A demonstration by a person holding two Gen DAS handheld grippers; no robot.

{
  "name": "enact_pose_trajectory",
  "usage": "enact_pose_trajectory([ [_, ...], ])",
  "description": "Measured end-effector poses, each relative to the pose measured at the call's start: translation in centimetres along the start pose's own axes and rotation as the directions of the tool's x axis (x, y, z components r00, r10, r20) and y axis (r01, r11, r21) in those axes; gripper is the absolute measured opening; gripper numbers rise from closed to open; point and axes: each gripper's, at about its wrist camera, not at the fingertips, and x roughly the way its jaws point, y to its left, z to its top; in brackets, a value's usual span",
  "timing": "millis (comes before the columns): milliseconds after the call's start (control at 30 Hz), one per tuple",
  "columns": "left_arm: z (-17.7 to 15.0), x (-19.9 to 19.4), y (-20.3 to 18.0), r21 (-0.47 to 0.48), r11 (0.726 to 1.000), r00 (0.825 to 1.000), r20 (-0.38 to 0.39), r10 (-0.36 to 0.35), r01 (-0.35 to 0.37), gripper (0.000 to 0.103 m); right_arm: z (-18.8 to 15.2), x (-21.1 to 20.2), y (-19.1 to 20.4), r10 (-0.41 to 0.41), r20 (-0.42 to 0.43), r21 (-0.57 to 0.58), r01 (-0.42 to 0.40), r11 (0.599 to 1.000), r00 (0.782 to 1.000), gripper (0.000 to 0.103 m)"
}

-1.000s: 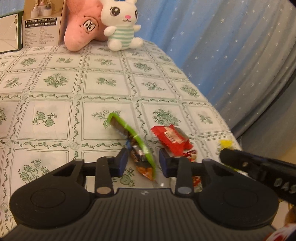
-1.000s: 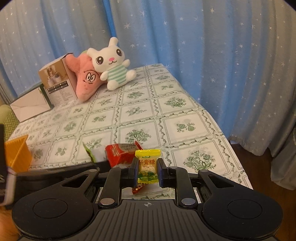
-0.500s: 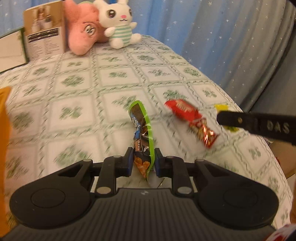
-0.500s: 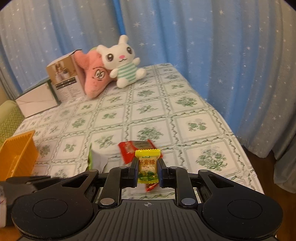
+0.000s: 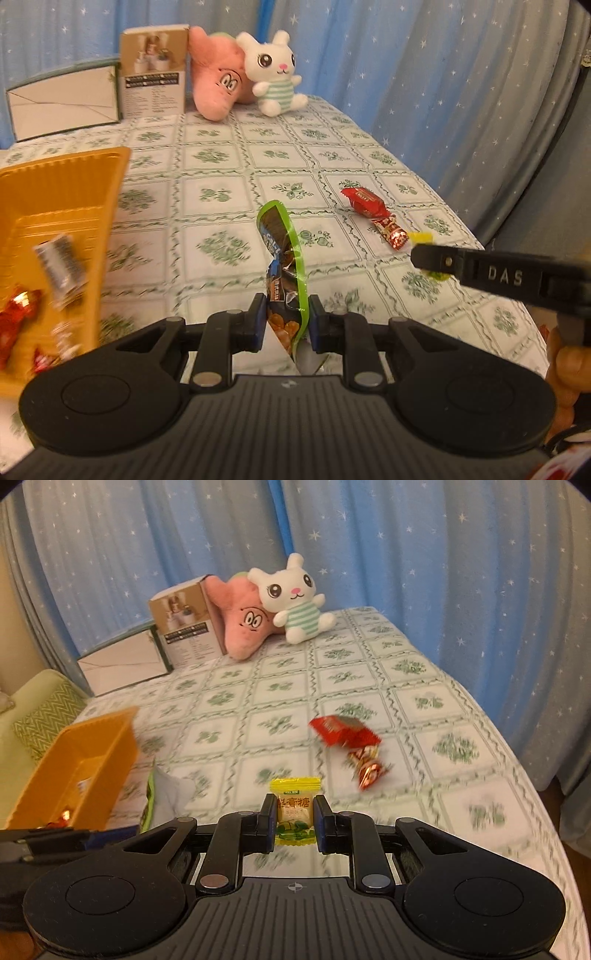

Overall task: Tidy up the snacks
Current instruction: 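Carry the yellow and green-striped packets over the orange tray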

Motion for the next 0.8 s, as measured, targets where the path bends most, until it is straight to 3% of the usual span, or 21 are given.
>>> enact_pose_trajectory([
  [367, -2.9, -7.7, 2.1, -0.026, 0.999, 0.998, 0.056, 0.029, -0.027, 0.020, -3.9, -5.4, 3.5, 0.013, 0.037, 0.033, -0.014, 0.999, 0.999, 0.021],
  [800, -5.2, -13.4, 5.2, -0.062, 0.994, 0.991, 0.096, 0.091, -0.086, 0.020, -5.4, -7.4, 9.1, 0.086, 0.027, -0.011, -0.086, 0.996, 0.996, 0.021],
])
